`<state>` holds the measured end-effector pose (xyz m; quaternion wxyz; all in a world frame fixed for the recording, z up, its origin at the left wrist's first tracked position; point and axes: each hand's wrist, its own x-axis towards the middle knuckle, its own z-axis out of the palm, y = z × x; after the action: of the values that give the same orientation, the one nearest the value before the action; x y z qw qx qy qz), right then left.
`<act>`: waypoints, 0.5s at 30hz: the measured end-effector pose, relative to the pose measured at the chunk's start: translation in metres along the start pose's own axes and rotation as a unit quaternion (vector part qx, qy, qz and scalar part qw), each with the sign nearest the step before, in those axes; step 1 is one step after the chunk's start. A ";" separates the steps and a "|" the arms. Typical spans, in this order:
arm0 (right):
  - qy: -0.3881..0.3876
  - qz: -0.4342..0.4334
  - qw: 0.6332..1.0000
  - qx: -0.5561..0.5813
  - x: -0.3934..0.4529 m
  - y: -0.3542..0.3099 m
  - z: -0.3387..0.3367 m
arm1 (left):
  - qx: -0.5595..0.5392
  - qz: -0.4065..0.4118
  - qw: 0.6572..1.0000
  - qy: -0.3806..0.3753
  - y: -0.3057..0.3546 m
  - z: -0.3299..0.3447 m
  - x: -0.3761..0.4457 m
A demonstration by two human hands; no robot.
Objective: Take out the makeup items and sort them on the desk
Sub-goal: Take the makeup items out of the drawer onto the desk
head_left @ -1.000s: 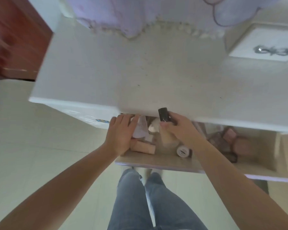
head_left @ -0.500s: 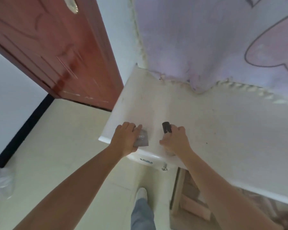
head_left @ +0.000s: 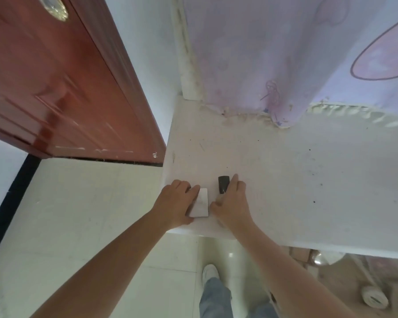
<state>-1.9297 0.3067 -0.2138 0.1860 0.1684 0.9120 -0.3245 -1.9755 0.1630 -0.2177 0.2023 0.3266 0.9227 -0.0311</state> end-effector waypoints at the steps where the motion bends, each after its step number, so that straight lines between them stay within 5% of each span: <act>1: 0.015 0.011 1.000 0.013 0.001 -0.001 0.003 | -0.002 0.000 1.000 0.001 -0.002 0.000 0.000; 10: 0.088 -0.011 0.990 0.106 -0.016 0.016 -0.005 | -0.048 -0.005 0.999 -0.011 0.001 -0.014 -0.008; 15: 0.178 -0.057 0.977 0.103 -0.068 0.082 -0.021 | -0.107 0.063 0.961 0.246 0.067 0.019 -0.031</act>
<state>-1.8406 0.3678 -0.2113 -0.0165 0.1895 0.9003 -0.3916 -1.9058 0.1940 -0.2176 0.0046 0.3585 0.9195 0.1614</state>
